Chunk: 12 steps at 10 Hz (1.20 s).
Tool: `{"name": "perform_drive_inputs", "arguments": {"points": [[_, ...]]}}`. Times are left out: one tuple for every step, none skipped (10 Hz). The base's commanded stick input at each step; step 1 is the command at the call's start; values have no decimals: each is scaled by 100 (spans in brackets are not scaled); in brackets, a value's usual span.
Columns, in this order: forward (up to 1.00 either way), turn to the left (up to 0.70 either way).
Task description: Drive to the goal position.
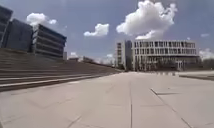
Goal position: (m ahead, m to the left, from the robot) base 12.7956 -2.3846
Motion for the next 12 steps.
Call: {"name": "perform_drive_inputs", "arguments": {"points": [[50, 0], [50, 0], [50, 0], [50, 0], [50, 0], [50, 0], [50, 0], [50, 0], [50, 0], [50, 0], [50, 0], [50, 0]]}}
